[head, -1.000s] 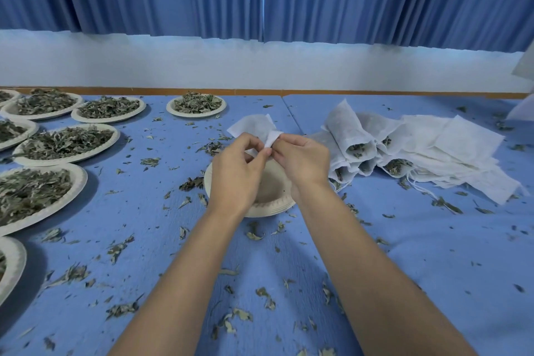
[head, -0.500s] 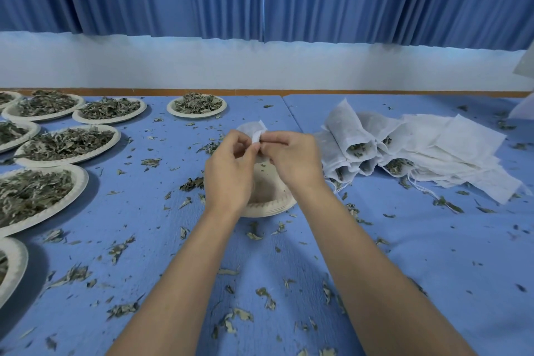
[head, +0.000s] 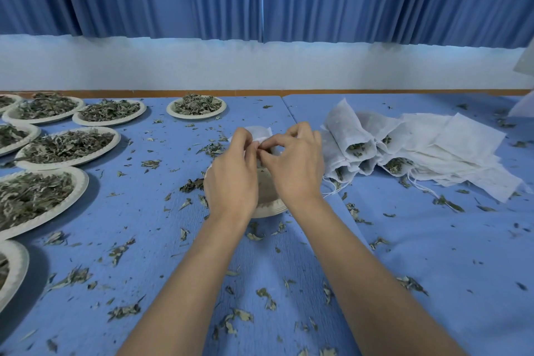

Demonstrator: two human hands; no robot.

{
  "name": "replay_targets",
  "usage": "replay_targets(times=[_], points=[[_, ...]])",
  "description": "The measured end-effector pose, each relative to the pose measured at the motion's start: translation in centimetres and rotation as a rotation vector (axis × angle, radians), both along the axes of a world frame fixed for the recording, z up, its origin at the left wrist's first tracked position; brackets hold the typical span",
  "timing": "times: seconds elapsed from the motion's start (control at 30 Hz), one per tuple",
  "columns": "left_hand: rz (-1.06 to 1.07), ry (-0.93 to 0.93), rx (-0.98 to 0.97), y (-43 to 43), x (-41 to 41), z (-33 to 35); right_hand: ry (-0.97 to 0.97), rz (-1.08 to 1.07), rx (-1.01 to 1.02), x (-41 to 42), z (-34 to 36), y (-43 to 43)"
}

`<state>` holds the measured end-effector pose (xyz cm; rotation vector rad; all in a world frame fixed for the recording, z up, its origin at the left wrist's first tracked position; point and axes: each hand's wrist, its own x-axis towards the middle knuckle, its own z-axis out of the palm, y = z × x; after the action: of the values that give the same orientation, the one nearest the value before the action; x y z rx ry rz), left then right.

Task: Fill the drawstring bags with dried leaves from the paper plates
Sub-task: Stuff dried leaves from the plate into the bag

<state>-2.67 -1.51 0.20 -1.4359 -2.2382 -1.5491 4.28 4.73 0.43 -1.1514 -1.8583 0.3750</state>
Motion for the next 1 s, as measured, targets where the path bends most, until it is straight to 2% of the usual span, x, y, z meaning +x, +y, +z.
replay_targets(times=[0.07, 0.2, 0.33, 0.47, 0.63, 0.7, 0.8, 0.9, 0.97, 1.0], points=[[-0.034, -0.011, 0.01, 0.0, -0.1, -0.1, 0.063, 0.034, 0.012, 0.0, -0.2, 0.0], [-0.08, -0.034, 0.039, 0.0, -0.1, -0.2, 0.294, 0.192, -0.094, -0.4, -0.3, -0.2], [-0.038, 0.106, 0.054, -0.4, -0.1, -0.3, 0.405, 0.229, -0.214, -0.6, -0.3, -0.1], [-0.014, 0.3, 0.032, -0.7, 0.0, -0.6, 0.403, 0.208, -0.227, -0.6, -0.6, 0.3], [-0.035, 0.316, 0.098, -0.6, 0.4, -0.7, 0.373, 0.135, -0.216, -0.5, -0.4, 0.5], [-0.037, 0.24, 0.158, -0.5, 0.2, -0.7, 0.378, 0.152, -0.247, -0.6, -0.2, 0.3], [-0.016, -0.024, 0.217, -0.1, -0.7, -0.6, 0.4, 0.259, -0.336, -0.5, 0.5, 0.3], [0.033, -0.237, 0.293, 0.0, -2.1, -0.3, 0.585, 0.454, -0.468, -0.2, 0.9, 0.5], [0.03, -0.341, 0.328, 0.0, -2.7, -0.1, 0.617, 0.43, -0.485, 0.0, 0.7, 0.7], [0.021, -0.387, 0.346, 0.0, -2.9, -0.1, 0.517, 0.359, -0.447, 0.1, 0.5, 0.9]])
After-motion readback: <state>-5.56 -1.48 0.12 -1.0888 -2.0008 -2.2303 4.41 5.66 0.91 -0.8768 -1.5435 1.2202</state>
